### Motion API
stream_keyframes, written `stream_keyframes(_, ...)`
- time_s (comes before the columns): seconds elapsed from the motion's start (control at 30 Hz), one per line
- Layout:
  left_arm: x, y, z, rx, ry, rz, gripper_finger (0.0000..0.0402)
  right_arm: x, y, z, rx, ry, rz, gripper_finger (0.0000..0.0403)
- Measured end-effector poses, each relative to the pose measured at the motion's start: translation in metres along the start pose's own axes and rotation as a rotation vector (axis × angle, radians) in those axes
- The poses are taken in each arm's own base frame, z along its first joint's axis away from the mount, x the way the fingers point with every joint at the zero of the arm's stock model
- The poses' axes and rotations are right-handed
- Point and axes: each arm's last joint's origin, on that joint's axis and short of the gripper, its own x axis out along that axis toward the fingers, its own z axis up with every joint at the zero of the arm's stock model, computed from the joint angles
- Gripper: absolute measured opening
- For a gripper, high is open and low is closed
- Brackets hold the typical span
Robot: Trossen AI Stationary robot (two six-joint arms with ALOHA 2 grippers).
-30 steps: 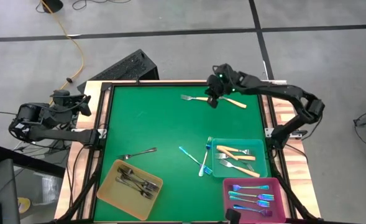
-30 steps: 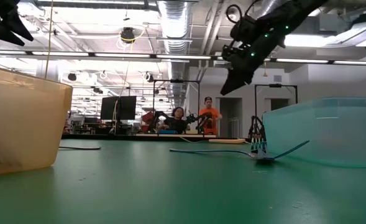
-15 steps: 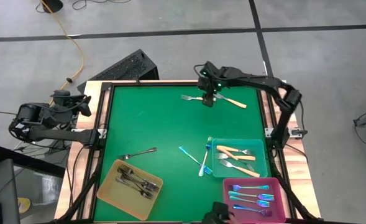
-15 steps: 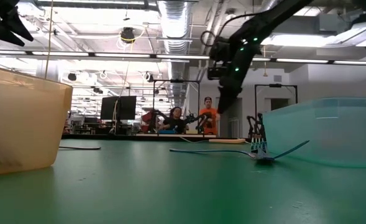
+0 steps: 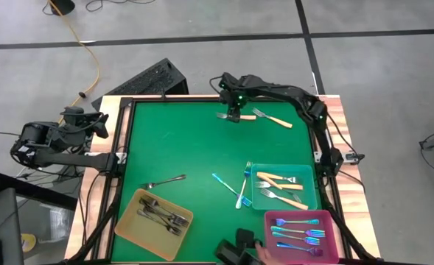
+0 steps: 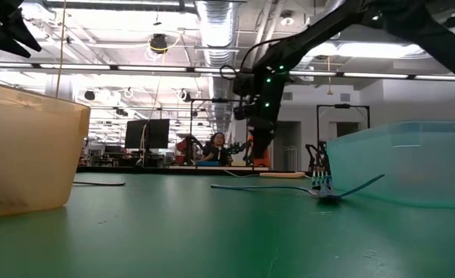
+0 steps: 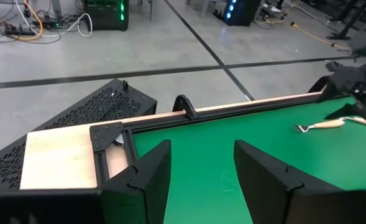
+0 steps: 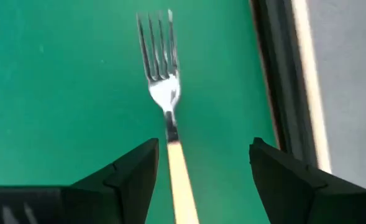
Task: Sort silverware by color (type)
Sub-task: Put the yellow fork into the green bin
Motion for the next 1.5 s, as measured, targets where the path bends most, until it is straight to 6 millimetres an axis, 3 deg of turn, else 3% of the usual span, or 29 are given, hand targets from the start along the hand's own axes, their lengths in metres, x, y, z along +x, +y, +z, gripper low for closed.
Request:
stream_keyframes(0.33,0.000,0.000,0.000,0.007,0.000,0.000,0.0158,0.034,0.015,0.012,-0.040,0.086,0.012,0.0270)
stream_keyframes(0.73,0.000,0.000,0.000,0.003,-0.001,0.001,0.0158,0.036,-0.006,0.000,0.006,0.111,0.036,0.0270)
stream_keyframes(1.23,0.000,0.000,0.000,0.000,-0.007,0.005,0.0158,0.045,-0.001,-0.006,0.038,0.123,0.053,0.0267)
stream_keyframes(1.5,0.000,0.000,0.000,-0.001,-0.008,0.005,0.0158,0.050,0.002,-0.007,0.044,0.158,0.046,0.0224)
